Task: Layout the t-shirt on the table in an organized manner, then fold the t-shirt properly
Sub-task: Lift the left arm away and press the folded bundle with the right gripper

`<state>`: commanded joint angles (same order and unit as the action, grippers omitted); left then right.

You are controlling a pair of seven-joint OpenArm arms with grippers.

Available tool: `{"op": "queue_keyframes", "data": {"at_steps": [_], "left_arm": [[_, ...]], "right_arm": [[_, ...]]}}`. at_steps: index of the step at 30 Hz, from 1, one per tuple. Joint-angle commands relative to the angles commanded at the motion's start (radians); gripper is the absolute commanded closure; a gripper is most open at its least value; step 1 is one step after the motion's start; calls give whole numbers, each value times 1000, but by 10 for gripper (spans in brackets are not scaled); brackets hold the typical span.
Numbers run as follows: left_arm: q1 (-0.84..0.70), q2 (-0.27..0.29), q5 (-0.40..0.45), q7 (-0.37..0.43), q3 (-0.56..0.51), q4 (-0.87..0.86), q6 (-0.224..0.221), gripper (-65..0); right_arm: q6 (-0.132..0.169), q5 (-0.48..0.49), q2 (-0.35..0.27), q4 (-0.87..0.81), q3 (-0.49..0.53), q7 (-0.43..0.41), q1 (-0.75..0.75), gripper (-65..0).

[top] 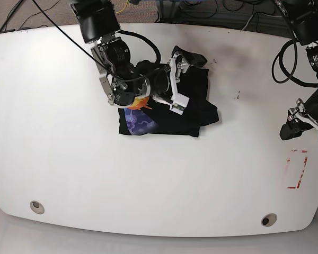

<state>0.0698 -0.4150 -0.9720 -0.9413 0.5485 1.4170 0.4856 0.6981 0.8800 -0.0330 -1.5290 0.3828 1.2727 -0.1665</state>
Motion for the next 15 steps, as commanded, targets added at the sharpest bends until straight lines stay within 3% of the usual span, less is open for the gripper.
{"op": "queue_keyframes", "data": {"at_steps": [10,15], "left_arm": [[0,0,-5,0,5,2,0,-244],[-2,0,-5,0,6,2,0,-244]], "right_arm": [[0,0,129,341,66,-110,-123,-621],[0,0,181,364,143,-147,-172,-621]]}}
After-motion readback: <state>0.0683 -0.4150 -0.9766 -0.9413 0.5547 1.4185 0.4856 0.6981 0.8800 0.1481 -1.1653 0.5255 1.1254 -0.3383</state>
